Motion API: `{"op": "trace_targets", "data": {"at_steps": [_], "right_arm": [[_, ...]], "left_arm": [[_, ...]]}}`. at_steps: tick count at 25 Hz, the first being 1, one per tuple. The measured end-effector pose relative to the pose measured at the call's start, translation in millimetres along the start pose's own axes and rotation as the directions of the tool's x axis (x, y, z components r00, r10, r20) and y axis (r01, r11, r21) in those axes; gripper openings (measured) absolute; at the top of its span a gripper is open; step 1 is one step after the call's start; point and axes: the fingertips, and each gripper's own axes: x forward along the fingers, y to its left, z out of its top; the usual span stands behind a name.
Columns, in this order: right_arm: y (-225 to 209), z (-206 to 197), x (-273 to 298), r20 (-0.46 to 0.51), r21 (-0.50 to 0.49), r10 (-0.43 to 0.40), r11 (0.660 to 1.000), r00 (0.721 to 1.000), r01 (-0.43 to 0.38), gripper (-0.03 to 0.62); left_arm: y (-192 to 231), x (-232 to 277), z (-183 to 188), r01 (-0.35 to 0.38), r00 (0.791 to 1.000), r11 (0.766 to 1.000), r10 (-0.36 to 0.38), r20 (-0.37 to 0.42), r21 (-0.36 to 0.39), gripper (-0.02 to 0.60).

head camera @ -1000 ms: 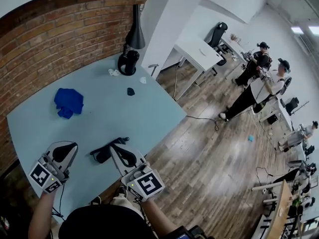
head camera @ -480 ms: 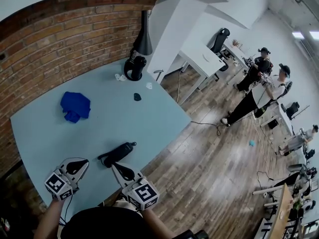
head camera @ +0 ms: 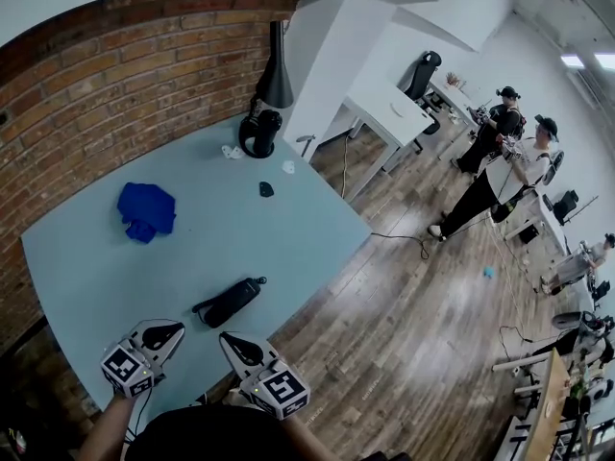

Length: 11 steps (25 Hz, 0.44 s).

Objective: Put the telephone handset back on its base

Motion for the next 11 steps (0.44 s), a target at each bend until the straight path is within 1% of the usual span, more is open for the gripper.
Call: {"op": "trace_targets", "data": {"at_steps": [7,11], "right_arm": [[-0.2,1.2,-9.7,0.000,-0.003,0.003,1.000,1.000,-0.003,0.021],[-4.9,-2.4,-17.3,-0.002,-0.006,0.005,1.000,1.000,-0.005,0.021]], "left_arm": [[-6.4,12.3,-0.3,0.012,0.999,1.000,-0.012,-0.032,0.022,0.037],[-9.0,23.6,-7.8,0.016,0.999,1.000,-0.015,-0.041,0.023,0.036]]}}
